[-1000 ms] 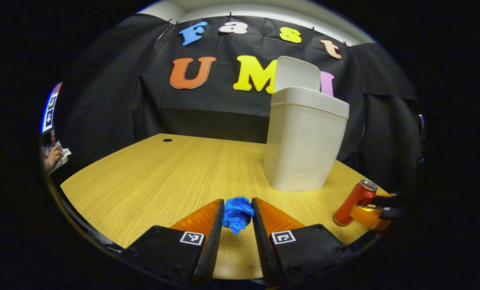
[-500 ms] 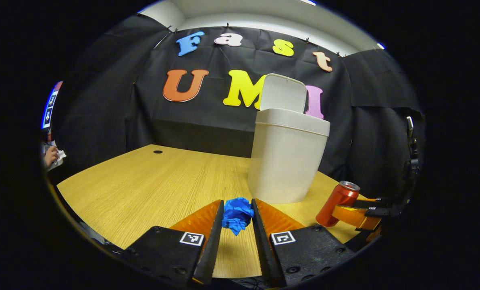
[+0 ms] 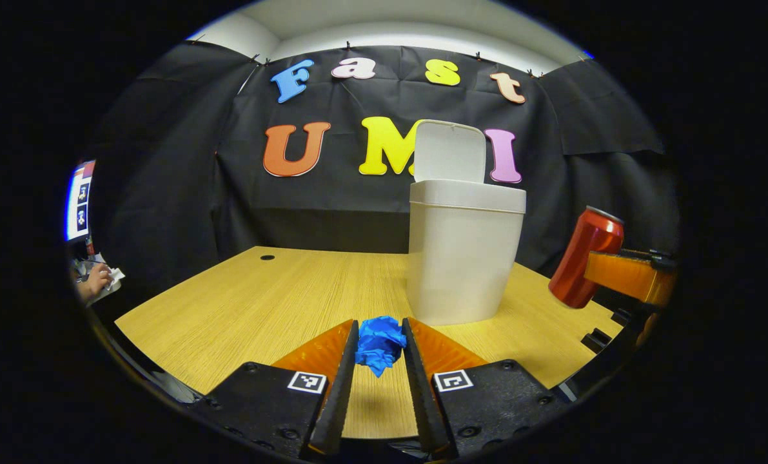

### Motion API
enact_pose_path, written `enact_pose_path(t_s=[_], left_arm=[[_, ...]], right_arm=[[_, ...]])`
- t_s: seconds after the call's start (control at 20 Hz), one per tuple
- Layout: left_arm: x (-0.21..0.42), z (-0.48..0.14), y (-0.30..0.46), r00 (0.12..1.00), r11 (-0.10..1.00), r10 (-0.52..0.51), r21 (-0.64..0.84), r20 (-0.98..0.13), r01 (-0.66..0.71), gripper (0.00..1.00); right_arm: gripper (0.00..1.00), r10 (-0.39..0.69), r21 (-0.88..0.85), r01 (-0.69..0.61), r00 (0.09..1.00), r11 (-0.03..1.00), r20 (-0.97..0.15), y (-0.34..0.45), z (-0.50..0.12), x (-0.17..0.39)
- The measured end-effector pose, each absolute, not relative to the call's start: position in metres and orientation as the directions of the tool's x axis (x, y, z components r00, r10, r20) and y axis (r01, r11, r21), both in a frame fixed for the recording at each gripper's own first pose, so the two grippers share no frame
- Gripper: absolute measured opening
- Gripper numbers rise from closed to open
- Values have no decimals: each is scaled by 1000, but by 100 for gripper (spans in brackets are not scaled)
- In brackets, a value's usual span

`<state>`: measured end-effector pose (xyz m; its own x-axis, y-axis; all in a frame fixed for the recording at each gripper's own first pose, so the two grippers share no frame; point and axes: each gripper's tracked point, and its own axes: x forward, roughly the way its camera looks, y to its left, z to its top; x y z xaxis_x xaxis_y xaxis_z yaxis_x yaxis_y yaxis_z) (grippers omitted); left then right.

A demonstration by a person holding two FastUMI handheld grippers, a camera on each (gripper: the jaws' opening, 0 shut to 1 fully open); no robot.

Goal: Press the lid of the desktop garbage bin to open it, pick up the crumpled paper on the desktop and throw it into the bin, then pick up the pop can on the desktop and drop it into the bin, and finally close the garbage bin lid.

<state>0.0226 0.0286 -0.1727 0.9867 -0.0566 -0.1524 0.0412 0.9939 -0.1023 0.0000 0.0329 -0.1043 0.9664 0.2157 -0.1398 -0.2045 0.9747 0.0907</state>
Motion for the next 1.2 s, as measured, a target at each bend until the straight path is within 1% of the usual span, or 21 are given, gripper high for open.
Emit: enact_pose_path(t_s=[0.2, 0.35, 0.65, 0.85, 0.95, 1.1, 1.2], left_arm=[[17, -165, 34, 986, 994, -21, -109, -166, 2, 47], [15, -154, 33, 988, 992, -21, -127, -155, 1, 46], [31, -120, 44, 995, 988, 1, -156, -101, -17, 46], [49, -100, 49, 996, 990, 19, -135, -82, -30, 46], [61, -90, 45, 996, 992, 10, -124, -87, -21, 46], [79, -58, 38, 998, 995, 0, -97, -65, -6, 46], [92, -44, 33, 998, 994, -8, -105, -64, 2, 46]], right_arm=[[74, 188, 73, -185, 981, 980, -39, 21, -62, -8], [74, 165, 48, -164, 986, 985, -18, 10, -53, -8], [74, 154, 76, -150, 986, 986, -56, -8, -60, 8], [75, 147, 112, -137, 986, 984, -85, -22, -68, 24], [74, 138, 120, -125, 985, 985, -102, -31, -72, 33], [75, 147, 156, -126, 981, 980, -127, -40, -77, 44], [74, 151, 174, -125, 978, 977, -143, -45, -80, 51]])
